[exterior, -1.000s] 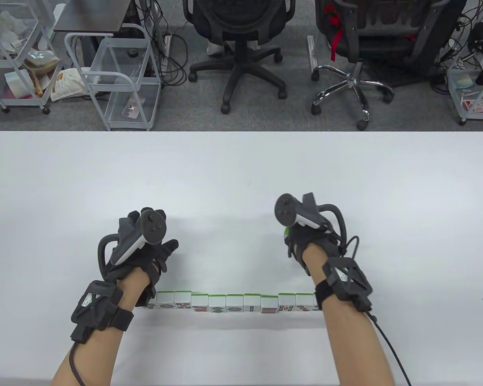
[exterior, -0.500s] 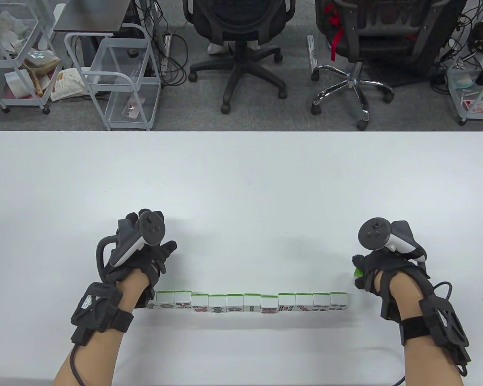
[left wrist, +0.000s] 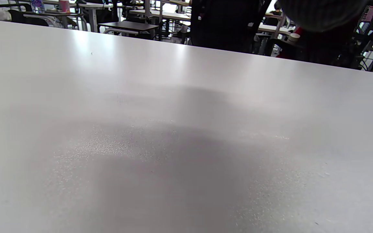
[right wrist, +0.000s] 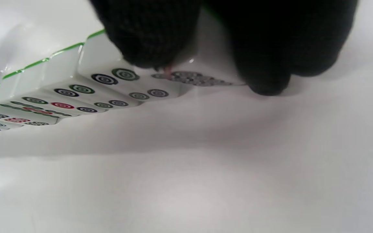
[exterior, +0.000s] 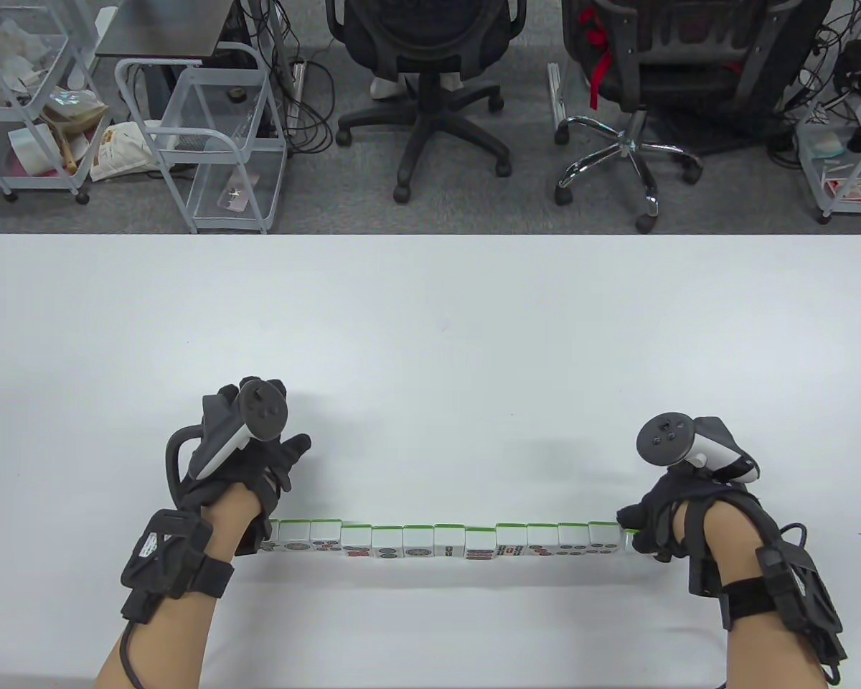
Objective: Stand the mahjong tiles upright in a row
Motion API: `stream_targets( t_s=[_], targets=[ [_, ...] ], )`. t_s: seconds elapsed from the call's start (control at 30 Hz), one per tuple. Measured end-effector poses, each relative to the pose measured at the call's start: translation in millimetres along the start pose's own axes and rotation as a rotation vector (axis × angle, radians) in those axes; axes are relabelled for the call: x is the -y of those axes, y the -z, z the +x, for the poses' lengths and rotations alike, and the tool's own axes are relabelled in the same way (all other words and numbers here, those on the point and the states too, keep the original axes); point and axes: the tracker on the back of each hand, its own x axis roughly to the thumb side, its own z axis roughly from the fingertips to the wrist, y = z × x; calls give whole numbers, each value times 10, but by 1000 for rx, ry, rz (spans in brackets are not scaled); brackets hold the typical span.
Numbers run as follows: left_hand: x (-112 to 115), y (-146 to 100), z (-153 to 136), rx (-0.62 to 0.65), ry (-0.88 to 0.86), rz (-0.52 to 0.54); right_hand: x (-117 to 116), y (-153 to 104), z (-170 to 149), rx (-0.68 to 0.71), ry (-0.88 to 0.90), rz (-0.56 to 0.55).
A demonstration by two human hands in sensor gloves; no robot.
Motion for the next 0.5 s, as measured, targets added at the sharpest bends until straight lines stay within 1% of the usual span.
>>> stream_targets(
  t_s=[0.1,0.13,0.37,0.43,0.5],
  targets=[
    [-12,-11,-37,-4,-19,0,16,27,-35,36,59,-29],
    [-12,-13,-46,-5,-22,-1,23,34,-46,29,67,-21],
    [-21,-21,-48,4,-24,-6,62,-19,-35,29,33,-60],
    [-54,-31,-43,29,-44,-23,124,-110,20,26,-7,-97],
    [-113,-48,-36,43,-73,-22,215,-229,145,56,-27,-186]
  ],
)
